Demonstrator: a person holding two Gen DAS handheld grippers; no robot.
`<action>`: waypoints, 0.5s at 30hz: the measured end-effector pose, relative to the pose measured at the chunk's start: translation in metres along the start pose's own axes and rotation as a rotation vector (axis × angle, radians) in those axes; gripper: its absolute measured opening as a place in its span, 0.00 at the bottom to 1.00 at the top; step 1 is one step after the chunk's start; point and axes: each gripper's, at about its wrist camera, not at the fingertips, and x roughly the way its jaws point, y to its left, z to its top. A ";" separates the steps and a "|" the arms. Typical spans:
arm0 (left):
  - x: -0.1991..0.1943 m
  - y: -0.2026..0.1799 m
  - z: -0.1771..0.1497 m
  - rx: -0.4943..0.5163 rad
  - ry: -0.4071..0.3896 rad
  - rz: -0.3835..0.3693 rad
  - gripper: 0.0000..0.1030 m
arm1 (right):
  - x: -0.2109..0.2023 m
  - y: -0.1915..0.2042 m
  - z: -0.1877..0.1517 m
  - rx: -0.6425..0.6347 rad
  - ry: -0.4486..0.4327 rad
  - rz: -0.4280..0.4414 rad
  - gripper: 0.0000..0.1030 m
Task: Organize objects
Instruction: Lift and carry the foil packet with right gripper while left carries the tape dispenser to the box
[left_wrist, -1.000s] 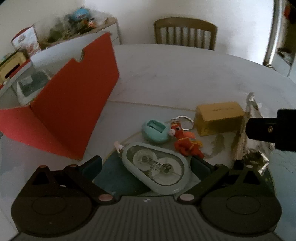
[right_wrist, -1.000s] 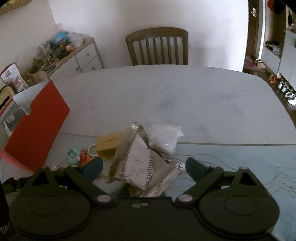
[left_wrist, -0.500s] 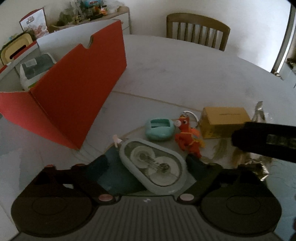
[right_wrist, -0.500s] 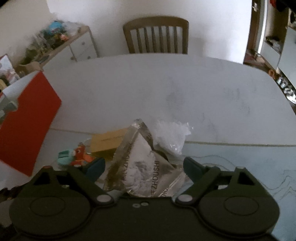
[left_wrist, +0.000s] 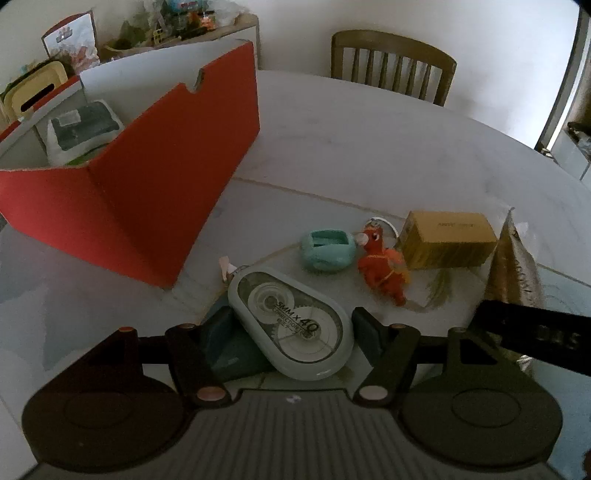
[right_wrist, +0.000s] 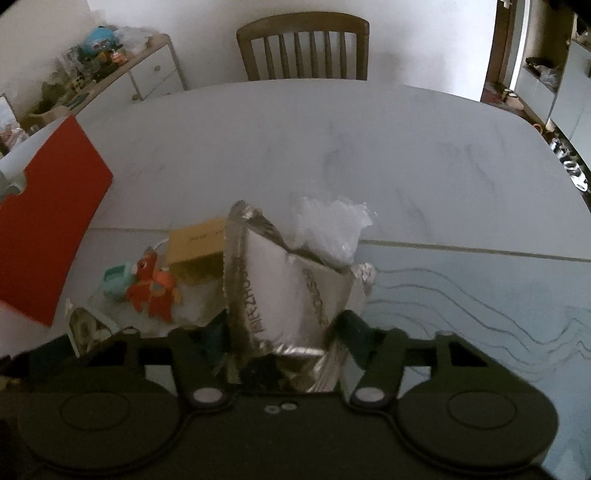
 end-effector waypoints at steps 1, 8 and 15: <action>-0.001 0.002 -0.001 0.004 -0.003 -0.004 0.68 | -0.002 -0.001 -0.001 -0.001 -0.002 0.005 0.50; -0.010 0.014 -0.012 0.041 -0.016 -0.061 0.68 | -0.018 -0.012 -0.024 -0.023 -0.001 0.014 0.43; -0.022 0.025 -0.025 0.089 -0.021 -0.152 0.68 | -0.030 -0.010 -0.044 -0.028 0.007 0.023 0.41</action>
